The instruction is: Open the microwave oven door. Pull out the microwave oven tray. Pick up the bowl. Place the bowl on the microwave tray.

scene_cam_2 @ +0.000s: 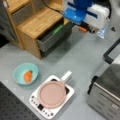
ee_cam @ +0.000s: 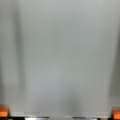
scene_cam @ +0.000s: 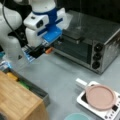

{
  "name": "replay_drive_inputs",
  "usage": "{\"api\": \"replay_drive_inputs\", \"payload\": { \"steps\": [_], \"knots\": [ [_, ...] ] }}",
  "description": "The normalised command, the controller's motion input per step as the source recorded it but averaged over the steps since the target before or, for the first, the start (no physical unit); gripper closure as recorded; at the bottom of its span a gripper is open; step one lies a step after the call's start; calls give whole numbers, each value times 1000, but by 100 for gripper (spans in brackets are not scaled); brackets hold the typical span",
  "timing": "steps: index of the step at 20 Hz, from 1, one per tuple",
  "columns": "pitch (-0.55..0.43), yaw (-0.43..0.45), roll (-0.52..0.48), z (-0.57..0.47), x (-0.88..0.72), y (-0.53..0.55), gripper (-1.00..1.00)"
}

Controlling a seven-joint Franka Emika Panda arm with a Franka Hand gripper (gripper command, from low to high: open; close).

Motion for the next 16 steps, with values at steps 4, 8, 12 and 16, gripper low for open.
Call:
{"api": "replay_drive_inputs", "payload": {
  "steps": [4, 8, 12, 16],
  "knots": [
    [95, 39, 0, 0, 5, 16, -100],
    [45, 69, -78, 13, -1, 40, -100],
    [67, 91, 39, 51, -14, 35, -100],
    [97, 54, 178, 87, -24, 97, -100]
  ]
}}
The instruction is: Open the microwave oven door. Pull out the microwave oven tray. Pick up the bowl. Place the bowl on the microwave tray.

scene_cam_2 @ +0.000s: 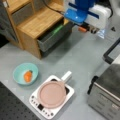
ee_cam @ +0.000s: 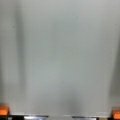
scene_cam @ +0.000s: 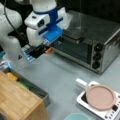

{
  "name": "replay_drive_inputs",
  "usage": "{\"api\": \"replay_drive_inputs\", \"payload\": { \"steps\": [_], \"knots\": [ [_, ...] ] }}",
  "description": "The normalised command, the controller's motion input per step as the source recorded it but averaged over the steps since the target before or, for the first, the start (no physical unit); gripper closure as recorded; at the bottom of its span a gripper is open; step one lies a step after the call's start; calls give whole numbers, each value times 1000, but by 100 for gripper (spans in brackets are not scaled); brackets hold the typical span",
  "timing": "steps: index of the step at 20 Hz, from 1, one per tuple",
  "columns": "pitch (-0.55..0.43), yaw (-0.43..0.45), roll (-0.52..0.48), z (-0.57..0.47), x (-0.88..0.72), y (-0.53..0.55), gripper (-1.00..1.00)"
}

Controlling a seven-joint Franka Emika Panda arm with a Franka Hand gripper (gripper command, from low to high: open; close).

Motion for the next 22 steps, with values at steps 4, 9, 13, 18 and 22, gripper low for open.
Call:
{"api": "replay_drive_inputs", "payload": {
  "steps": [4, 9, 13, 18, 22],
  "knots": [
    [109, 31, 242, 97, -14, 208, -100],
    [108, 54, 252, 125, -2, 262, -100],
    [105, 67, 229, 202, -61, 361, -100],
    [102, 64, 184, 184, -92, 378, -100],
    [94, 51, 166, 124, -59, 282, -100]
  ]
}}
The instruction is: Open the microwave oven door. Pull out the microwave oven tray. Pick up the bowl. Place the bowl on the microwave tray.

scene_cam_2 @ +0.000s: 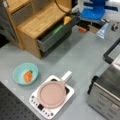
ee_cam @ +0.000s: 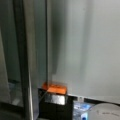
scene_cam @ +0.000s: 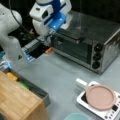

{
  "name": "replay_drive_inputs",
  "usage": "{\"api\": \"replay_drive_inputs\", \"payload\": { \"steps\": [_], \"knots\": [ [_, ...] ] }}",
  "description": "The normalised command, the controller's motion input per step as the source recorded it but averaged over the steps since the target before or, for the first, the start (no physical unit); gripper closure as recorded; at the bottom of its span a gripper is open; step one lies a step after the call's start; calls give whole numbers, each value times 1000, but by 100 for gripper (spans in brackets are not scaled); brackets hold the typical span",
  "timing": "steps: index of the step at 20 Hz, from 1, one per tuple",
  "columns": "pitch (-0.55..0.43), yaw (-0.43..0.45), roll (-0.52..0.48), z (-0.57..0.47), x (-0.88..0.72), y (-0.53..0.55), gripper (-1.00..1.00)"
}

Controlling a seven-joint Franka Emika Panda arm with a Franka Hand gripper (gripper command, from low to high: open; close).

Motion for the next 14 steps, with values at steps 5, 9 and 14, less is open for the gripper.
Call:
{"api": "replay_drive_inputs", "payload": {
  "steps": [5, 9, 14],
  "knots": [
    [89, 28, 208, 80, -19, 210, -100],
    [53, -25, 228, 0, -6, 382, -100],
    [10, -80, 150, -92, 72, 583, -100]
  ]
}}
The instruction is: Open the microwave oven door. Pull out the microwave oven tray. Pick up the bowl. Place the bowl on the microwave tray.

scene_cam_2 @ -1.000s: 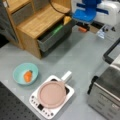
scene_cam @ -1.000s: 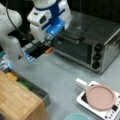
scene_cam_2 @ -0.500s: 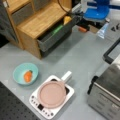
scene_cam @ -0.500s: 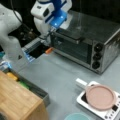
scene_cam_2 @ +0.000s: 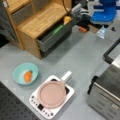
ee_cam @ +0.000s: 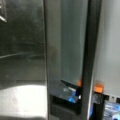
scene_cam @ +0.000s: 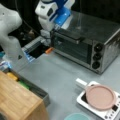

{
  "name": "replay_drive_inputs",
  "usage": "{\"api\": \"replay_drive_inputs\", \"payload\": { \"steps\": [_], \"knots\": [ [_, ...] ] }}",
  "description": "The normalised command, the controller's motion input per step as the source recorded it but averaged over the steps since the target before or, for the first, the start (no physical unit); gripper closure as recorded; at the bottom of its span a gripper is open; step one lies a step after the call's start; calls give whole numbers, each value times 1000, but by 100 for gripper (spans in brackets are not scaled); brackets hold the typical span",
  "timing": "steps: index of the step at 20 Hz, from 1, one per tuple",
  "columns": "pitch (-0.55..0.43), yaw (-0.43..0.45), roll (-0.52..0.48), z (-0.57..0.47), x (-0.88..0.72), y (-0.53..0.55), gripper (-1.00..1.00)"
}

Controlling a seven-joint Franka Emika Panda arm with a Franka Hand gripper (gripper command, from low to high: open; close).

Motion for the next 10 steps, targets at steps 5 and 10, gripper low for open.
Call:
{"api": "replay_drive_inputs", "payload": {
  "steps": [5, 10],
  "knots": [
    [-26, -137, 90, -139, 105, 496, -100],
    [-24, -163, 110, -105, 72, 276, -100]
  ]
}}
